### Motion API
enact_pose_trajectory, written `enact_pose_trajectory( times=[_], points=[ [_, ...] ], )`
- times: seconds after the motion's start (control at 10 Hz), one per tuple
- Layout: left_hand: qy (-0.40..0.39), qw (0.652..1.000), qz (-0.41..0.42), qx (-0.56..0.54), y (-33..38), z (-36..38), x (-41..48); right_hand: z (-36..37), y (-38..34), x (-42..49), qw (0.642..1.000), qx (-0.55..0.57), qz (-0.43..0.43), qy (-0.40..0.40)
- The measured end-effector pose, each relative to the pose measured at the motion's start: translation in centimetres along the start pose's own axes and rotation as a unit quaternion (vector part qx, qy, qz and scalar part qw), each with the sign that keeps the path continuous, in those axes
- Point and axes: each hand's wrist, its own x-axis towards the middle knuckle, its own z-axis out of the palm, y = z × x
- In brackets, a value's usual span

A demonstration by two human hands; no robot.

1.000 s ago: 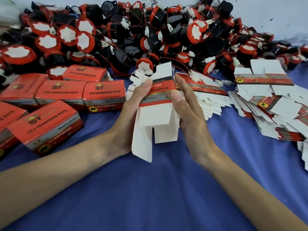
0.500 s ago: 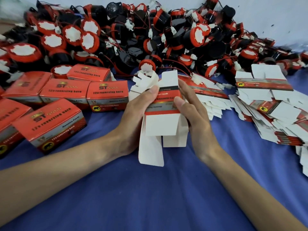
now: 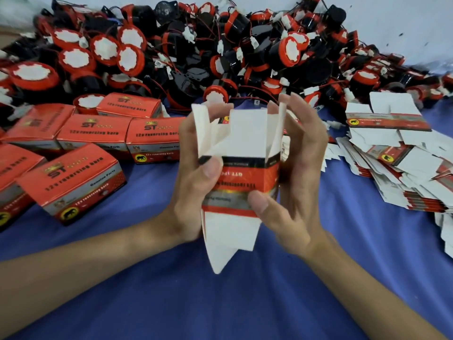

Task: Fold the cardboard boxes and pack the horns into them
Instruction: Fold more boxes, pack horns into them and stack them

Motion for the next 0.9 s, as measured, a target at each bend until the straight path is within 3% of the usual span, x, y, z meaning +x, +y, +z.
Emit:
enact_pose_trajectory(
  times=[0.1,0.2,0.3,0.6,0.8,0.9],
  points=[
    [-0.023,0.998,0.061,-0.007,0.5,0.1,0.3,-0.1,-0.4,0.3,0.999,-0.003,-0.039,-0.008],
    [-0.1,0.976,0.192,-0.021,-0.8,0.7,0.5,-0.1,-0.2,0.3,0.999,-0.007,-0.032,-0.01],
    [-0.131,0.971,0.198,-0.034,-0.2,0.5,1.2,-0.2,0.2,0.2,1.0,-0.019,-0.002,-0.015],
    [-0.114,0.991,0.07,-0.012,0.4,0.3,1.3,-0.5,0.5,0.0,0.997,-0.005,0.067,-0.025],
    [-0.162,0.981,0.101,-0.026,0.7,0.5,1.2,0.0,0.2,0.1,0.998,0.024,0.06,0.021],
    [-0.141,0.986,0.092,-0.024,0.7,0.5,1.2,-0.1,0.4,0.1,0.999,-0.031,0.032,0.008]
  ],
)
